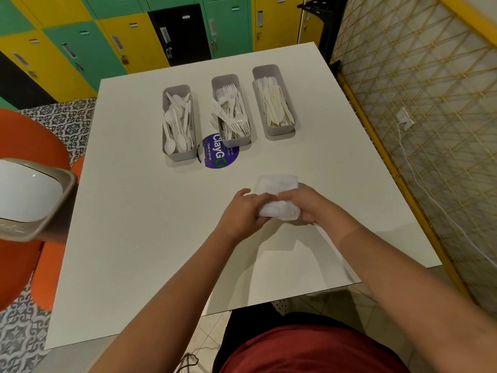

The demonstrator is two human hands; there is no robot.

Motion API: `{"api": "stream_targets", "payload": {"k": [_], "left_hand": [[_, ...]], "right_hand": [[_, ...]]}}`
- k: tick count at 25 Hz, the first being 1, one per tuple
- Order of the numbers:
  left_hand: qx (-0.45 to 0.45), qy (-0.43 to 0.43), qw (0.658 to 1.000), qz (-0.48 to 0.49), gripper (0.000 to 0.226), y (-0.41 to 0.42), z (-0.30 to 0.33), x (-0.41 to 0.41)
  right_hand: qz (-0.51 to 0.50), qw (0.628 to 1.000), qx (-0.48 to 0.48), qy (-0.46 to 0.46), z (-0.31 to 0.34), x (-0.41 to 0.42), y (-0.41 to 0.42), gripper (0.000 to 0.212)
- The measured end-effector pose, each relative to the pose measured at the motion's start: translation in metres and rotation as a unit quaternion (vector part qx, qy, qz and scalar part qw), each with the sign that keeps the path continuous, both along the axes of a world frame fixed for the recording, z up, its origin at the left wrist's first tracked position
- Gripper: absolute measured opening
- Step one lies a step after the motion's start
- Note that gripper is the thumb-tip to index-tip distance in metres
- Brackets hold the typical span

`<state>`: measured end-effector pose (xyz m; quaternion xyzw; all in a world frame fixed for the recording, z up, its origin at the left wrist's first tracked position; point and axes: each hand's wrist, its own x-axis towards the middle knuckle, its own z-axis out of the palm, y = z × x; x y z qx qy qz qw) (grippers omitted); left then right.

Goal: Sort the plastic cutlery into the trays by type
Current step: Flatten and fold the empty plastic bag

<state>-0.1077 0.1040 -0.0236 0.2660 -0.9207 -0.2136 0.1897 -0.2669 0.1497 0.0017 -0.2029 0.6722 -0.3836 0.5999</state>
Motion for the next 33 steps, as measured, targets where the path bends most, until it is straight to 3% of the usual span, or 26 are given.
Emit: {"api": "stream_targets", "payload": {"k": [3, 6, 8, 12, 14, 16, 18, 20, 22, 23, 25, 26, 30, 33], "left_hand": [[0.153, 0.077, 0.979, 0.107, 0.037, 0.004, 0.013, -0.007], [0.309, 0.08, 0.93, 0.183, 0.04, 0.004, 0.024, -0.007], [0.368, 0.088, 0.902, 0.208, 0.036, 0.001, 0.028, -0.006], [0.347, 0.005, 0.9, 0.263, 0.031, -0.002, 0.033, -0.008], [0.345, -0.038, 0.904, 0.251, 0.034, -0.004, 0.036, -0.008], [0.403, -0.028, 0.89, 0.214, 0.038, -0.006, 0.034, -0.006], [0.471, 0.028, 0.854, 0.217, 0.023, -0.009, 0.029, -0.003], [0.496, 0.11, 0.807, 0.302, 0.02, -0.009, 0.023, -0.005], [0.513, 0.156, 0.752, 0.384, 0.043, -0.004, 0.024, -0.011], [0.539, 0.166, 0.731, 0.384, 0.057, 0.0, 0.026, -0.014], [0.583, 0.182, 0.722, 0.325, 0.074, 0.006, 0.026, -0.021], [0.583, 0.201, 0.728, 0.299, 0.071, 0.007, 0.022, -0.023], [0.539, 0.255, 0.736, 0.322, 0.02, 0.003, 0.021, -0.026], [0.562, 0.237, 0.737, 0.292, 0.011, 0.003, 0.026, -0.028]], "right_hand": [[0.228, 0.968, -0.097, 0.03, -0.002, 0.001, 0.007, 0.031], [0.169, 0.979, -0.07, -0.088, 0.003, 0.006, 0.009, 0.024], [0.137, 0.985, -0.021, -0.098, 0.008, 0.01, 0.005, 0.011], [0.067, 0.991, 0.027, -0.11, 0.003, 0.01, -0.002, 0.058], [0.091, 0.996, -0.003, -0.018, -0.004, 0.011, -0.002, 0.049], [0.068, 0.995, -0.049, 0.055, -0.009, 0.01, -0.001, 0.028], [0.019, 0.995, -0.071, 0.073, -0.012, 0.009, 0.0, 0.017], [-0.036, 0.994, -0.081, 0.071, -0.012, 0.011, -0.001, 0.018], [-0.084, 0.991, -0.076, 0.074, -0.013, 0.013, -0.004, 0.012], [-0.089, 0.99, -0.069, 0.086, -0.012, 0.014, -0.006, 0.008], [-0.064, 0.987, -0.061, 0.135, -0.009, 0.015, -0.009, 0.019], [-0.057, 0.987, -0.061, 0.14, -0.008, 0.016, -0.01, 0.025], [-0.072, 0.993, -0.053, 0.08, 0.001, 0.018, -0.012, 0.029], [-0.089, 0.982, -0.051, 0.161, 0.003, 0.019, -0.015, 0.032]]}}
